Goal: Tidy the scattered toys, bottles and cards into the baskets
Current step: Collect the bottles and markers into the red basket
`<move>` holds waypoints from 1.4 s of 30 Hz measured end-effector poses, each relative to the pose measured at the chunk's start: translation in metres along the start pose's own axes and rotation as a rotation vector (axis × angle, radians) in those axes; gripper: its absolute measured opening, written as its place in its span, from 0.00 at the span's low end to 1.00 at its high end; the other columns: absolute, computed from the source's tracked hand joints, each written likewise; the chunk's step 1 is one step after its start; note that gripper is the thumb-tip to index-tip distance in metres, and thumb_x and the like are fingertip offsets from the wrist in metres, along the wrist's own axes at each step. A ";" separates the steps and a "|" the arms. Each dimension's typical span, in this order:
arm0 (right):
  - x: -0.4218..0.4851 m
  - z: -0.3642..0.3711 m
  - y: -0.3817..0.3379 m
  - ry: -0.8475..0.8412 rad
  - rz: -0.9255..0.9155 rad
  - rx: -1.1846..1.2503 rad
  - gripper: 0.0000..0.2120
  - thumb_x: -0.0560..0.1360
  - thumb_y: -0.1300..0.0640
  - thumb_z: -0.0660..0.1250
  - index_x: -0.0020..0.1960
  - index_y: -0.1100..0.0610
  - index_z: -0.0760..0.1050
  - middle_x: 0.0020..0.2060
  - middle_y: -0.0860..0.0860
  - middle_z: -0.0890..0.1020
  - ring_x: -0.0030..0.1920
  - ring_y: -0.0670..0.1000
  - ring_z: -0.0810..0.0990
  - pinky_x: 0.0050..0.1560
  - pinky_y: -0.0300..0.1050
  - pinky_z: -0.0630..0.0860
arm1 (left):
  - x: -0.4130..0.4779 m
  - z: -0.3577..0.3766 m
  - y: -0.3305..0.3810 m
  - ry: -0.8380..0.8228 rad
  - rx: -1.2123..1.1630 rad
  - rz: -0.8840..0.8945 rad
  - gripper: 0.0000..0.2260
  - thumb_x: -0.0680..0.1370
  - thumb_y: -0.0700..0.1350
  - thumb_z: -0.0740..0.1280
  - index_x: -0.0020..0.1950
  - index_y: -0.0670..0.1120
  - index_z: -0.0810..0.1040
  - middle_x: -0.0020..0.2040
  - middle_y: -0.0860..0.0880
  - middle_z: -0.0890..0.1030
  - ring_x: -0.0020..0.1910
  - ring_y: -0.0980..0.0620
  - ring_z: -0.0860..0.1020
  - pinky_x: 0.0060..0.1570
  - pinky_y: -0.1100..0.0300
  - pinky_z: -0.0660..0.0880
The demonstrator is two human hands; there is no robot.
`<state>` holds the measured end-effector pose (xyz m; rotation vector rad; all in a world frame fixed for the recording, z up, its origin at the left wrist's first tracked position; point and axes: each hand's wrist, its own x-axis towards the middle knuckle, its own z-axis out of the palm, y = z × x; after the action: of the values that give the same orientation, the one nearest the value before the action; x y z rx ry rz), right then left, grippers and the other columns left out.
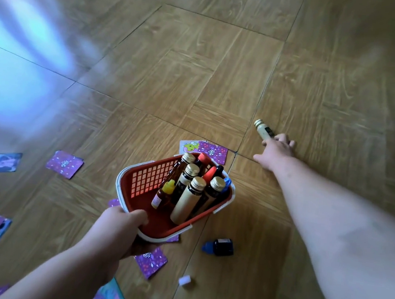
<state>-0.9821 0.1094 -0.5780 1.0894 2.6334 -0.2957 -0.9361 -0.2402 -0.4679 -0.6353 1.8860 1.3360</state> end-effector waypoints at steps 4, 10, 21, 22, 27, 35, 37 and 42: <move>-0.002 0.003 -0.005 0.118 0.007 0.060 0.16 0.75 0.49 0.65 0.58 0.57 0.77 0.60 0.57 0.73 0.63 0.58 0.69 0.64 0.48 0.64 | 0.001 0.001 0.001 0.011 -0.013 0.000 0.06 0.77 0.32 0.61 0.50 0.33 0.76 0.36 0.35 0.84 0.30 0.40 0.82 0.26 0.57 0.79; -0.016 0.020 -0.009 0.053 -0.092 0.183 0.07 0.75 0.55 0.69 0.44 0.52 0.71 0.55 0.54 0.73 0.57 0.58 0.74 0.54 0.45 0.71 | 0.006 -0.003 -0.002 0.030 -0.019 0.000 0.05 0.77 0.33 0.62 0.50 0.34 0.76 0.34 0.38 0.84 0.27 0.44 0.82 0.25 0.59 0.78; -0.083 0.017 -0.065 -0.166 0.033 0.948 0.36 0.71 0.55 0.72 0.74 0.53 0.59 0.63 0.50 0.75 0.49 0.51 0.80 0.39 0.36 0.75 | -0.001 -0.047 -0.010 0.086 -0.087 0.021 0.06 0.77 0.31 0.60 0.50 0.34 0.76 0.32 0.38 0.83 0.26 0.43 0.82 0.23 0.58 0.78; -0.094 0.016 -0.071 -0.206 -0.001 1.166 0.36 0.70 0.59 0.72 0.74 0.53 0.59 0.62 0.52 0.76 0.46 0.49 0.81 0.40 0.39 0.79 | -0.003 -0.055 -0.011 0.098 -0.081 0.033 0.06 0.77 0.31 0.60 0.49 0.34 0.76 0.31 0.38 0.83 0.26 0.43 0.82 0.24 0.57 0.79; -0.154 0.003 -0.109 -0.376 -0.187 1.606 0.27 0.72 0.68 0.71 0.63 0.53 0.62 0.50 0.54 0.81 0.45 0.55 0.83 0.45 0.54 0.82 | -0.009 -0.102 -0.018 0.181 -0.040 0.088 0.07 0.76 0.30 0.61 0.46 0.37 0.77 0.28 0.42 0.82 0.24 0.46 0.81 0.23 0.58 0.77; -0.247 -0.007 -0.182 -0.586 -0.349 1.617 0.08 0.75 0.58 0.68 0.52 0.57 0.72 0.39 0.51 0.82 0.43 0.52 0.82 0.40 0.45 0.80 | -0.019 -0.164 -0.045 0.270 -0.040 0.107 0.08 0.76 0.30 0.59 0.46 0.38 0.77 0.26 0.44 0.81 0.24 0.45 0.81 0.23 0.58 0.77; -0.275 0.001 -0.196 -0.535 -0.452 1.356 0.18 0.69 0.52 0.73 0.54 0.55 0.72 0.42 0.48 0.83 0.44 0.47 0.82 0.45 0.42 0.79 | -0.024 -0.174 -0.053 0.295 -0.057 0.114 0.08 0.76 0.30 0.59 0.46 0.38 0.77 0.26 0.42 0.81 0.24 0.44 0.81 0.24 0.55 0.79; -0.332 0.025 -0.219 -0.344 -0.763 0.826 0.26 0.69 0.52 0.75 0.62 0.46 0.66 0.51 0.42 0.76 0.52 0.47 0.78 0.54 0.41 0.76 | -0.041 -0.191 -0.071 0.298 -0.114 0.111 0.09 0.75 0.29 0.60 0.48 0.37 0.78 0.32 0.37 0.82 0.27 0.41 0.82 0.24 0.56 0.78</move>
<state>-0.9094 -0.2686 -0.4748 0.0676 2.4863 -1.6473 -0.9114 -0.4445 -0.4393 -0.8364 2.1187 1.4947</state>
